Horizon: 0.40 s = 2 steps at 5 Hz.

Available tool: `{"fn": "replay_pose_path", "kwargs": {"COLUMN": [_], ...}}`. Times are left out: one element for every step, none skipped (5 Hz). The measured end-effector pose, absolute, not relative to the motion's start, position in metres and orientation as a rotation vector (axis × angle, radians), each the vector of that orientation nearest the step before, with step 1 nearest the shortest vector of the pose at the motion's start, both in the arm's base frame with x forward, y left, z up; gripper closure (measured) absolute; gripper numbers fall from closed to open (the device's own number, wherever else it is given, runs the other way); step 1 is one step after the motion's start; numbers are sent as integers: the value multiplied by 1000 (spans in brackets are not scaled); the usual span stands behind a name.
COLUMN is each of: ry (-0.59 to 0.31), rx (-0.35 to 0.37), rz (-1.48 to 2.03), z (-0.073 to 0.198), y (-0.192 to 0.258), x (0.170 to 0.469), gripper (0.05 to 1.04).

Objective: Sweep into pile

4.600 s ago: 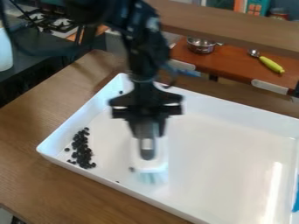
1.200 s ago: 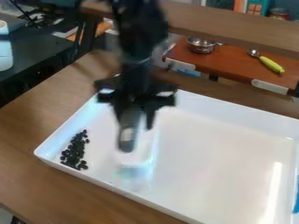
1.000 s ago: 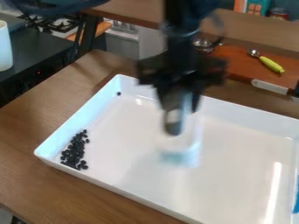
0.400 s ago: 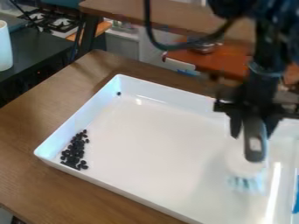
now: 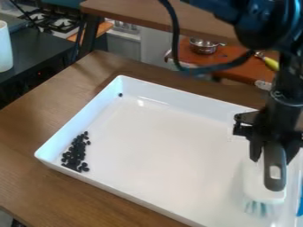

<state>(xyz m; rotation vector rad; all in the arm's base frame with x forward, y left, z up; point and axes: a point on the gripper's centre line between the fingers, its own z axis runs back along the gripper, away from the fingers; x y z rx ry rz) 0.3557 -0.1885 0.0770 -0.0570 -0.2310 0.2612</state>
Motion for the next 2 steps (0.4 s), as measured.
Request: {"fn": "replay_pose_path", "kwargs": {"ry": [-223, -223], "rx": [-68, -115], "rz": [262, 285], "z": [77, 105], "y": [-189, -180], "x": [356, 353], "gripper": [219, 64]}}
